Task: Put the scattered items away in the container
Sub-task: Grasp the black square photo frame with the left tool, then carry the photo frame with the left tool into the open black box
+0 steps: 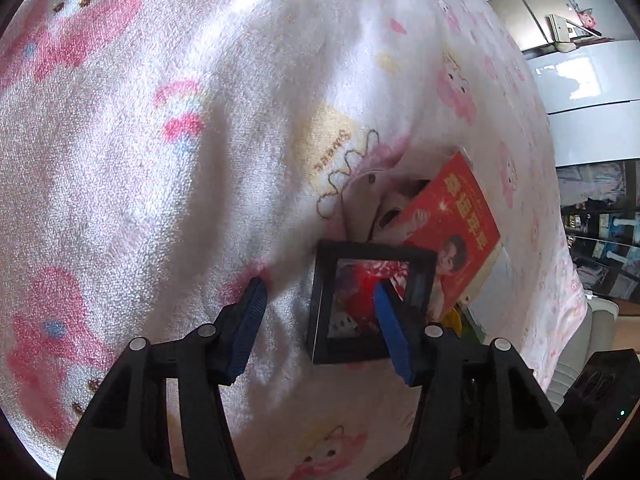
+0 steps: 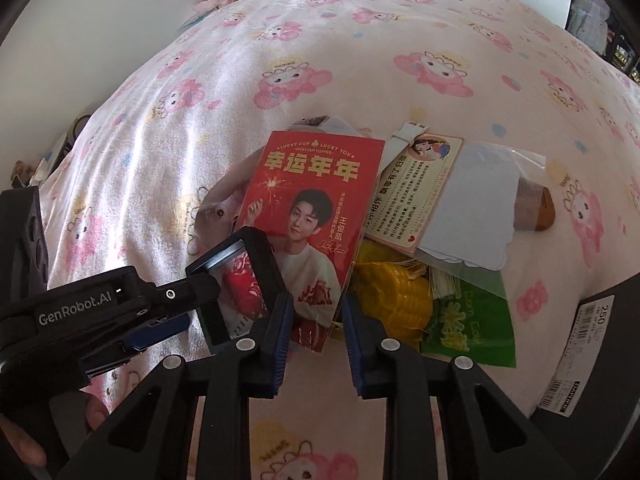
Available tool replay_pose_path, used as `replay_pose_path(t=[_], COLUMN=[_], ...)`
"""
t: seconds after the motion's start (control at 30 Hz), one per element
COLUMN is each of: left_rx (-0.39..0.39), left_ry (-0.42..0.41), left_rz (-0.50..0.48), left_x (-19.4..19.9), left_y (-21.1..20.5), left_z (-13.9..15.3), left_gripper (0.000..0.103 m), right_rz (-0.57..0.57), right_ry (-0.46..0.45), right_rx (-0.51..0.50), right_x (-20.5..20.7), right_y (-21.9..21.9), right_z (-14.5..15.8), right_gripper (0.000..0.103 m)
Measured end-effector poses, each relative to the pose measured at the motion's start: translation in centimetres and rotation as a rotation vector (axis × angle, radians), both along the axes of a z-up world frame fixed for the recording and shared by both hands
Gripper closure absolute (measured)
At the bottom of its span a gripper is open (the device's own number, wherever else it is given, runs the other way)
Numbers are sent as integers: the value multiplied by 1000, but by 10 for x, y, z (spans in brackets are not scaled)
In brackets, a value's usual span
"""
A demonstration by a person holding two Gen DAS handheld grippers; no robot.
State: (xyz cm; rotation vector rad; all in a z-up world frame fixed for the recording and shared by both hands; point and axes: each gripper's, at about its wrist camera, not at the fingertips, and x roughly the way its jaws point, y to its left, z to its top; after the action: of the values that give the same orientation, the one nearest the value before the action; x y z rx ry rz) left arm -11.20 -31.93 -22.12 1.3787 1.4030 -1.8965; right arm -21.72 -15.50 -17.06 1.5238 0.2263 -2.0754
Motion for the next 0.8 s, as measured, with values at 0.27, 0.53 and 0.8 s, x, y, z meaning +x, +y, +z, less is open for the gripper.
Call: replay_pose_path(t=[0.27,0.53,0.8], left_rx=[-66,-100,-93], left_ry=[-5,89,199], left_rz=[-91,-187,-306], left_x=[-13,-2,25], left_y=[24,64,94], left_z=[15,65,93], left_gripper=[73,82,82], right_rz=[37,-15,-87], right_ry=[-45,53,99], right_rx=[0,-38,-119], right_x=[3,29,59], right_y=[-7,15,81], right_z=[-6,49,88], right_gripper=[81,83,83])
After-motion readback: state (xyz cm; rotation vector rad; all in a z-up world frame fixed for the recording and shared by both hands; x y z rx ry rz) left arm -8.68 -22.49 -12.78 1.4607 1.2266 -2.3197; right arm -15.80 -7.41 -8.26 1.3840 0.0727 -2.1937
